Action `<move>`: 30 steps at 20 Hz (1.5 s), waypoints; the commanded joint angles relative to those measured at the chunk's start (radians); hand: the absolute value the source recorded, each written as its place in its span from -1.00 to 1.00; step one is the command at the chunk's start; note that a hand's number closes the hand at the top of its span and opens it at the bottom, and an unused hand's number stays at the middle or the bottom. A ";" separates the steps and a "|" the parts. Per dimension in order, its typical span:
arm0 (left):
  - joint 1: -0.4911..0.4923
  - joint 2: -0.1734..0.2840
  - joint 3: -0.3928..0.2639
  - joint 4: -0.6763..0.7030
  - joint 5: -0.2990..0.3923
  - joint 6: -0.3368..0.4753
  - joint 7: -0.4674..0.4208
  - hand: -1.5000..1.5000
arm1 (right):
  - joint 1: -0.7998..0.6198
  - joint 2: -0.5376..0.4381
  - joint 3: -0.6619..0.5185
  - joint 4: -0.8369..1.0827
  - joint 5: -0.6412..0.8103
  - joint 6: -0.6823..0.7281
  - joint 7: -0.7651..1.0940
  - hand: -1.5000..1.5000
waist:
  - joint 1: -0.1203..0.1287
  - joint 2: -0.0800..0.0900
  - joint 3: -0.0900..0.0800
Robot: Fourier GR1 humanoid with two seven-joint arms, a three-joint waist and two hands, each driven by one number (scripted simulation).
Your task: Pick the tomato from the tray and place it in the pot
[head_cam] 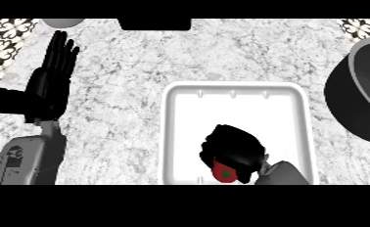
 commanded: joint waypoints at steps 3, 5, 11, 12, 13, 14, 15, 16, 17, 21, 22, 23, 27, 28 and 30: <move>0.027 -0.003 0.002 -0.034 0.002 0.004 0.021 0.00 | 0.141 0.013 -0.027 -0.240 -0.015 -0.003 0.107 1.00 | -0.005 0.008 0.014; -0.023 0.026 0.032 0.018 0.015 -0.013 0.018 0.00 | 0.193 0.072 -0.009 -0.254 0.056 -0.030 0.253 1.00 | -0.016 0.009 0.013; 0.027 0.025 0.033 -0.023 0.028 -0.022 0.023 0.00 | 0.362 0.169 0.067 -0.431 0.183 -0.121 0.649 1.00 | -0.030 0.000 0.013; 0.055 0.039 0.042 -0.044 0.043 -0.044 0.021 0.00 | 0.390 0.170 0.081 -0.470 0.191 -0.157 0.690 1.00 | -0.020 -0.001 0.013; 0.025 0.006 0.013 -0.050 0.009 0.007 0.045 0.00 | 0.418 0.170 0.086 -0.513 0.230 -0.176 0.717 1.00 | -0.032 -0.001 0.014; 0.035 0.023 0.019 -0.052 0.020 -0.018 0.043 0.00 | 0.390 0.171 0.058 -0.554 0.289 -0.165 0.763 1.00 | -0.028 -0.001 0.013; 0.004 0.024 0.022 -0.042 0.010 0.001 0.053 0.00 | 0.367 0.171 0.067 -0.583 0.293 -0.179 0.830 1.00 | -0.027 0.002 0.013; 0.029 0.014 0.015 -0.032 0.014 -0.016 0.022 0.00 | 0.366 0.171 0.045 -0.660 0.290 -0.145 0.851 1.00 | -0.025 0.004 0.012; 0.066 0.004 0.005 -0.056 0.008 -0.016 0.011 0.00 | 0.402 0.171 0.032 -0.666 0.309 -0.195 0.852 1.00 | -0.015 0.005 0.014; 0.023 0.019 0.024 -0.026 0.007 -0.008 0.019 0.00 | 0.347 0.172 -0.024 -0.853 0.302 -0.178 0.946 1.00 | -0.010 0.009 0.014; 0.017 0.022 0.020 -0.044 0.016 -0.016 0.044 0.00 | 0.354 0.172 -0.074 -0.878 0.301 -0.156 0.927 1.00 | -0.005 0.010 0.014; 0.033 0.042 0.047 -0.022 0.031 -0.041 0.010 0.00 | 0.406 0.144 -0.095 -0.915 0.327 -0.196 0.915 1.00 | -0.011 0.009 0.014; 0.069 0.018 0.015 -0.064 0.030 -0.047 0.025 0.00 | 0.387 0.095 -0.356 -1.011 0.133 -0.156 0.871 1.00 | 0.001 0.012 0.016; 0.029 0.028 0.035 -0.059 0.032 -0.034 0.025 0.00 | 0.319 0.090 -0.429 -1.033 0.095 -0.070 0.903 1.00 | 0.003 0.014 0.015; 0.000 -0.011 -0.004 -0.025 -0.005 -0.003 0.016 0.00 | 0.271 0.042 -0.564 -1.013 0.007 -0.013 0.887 1.00 | 0.000 0.015 0.015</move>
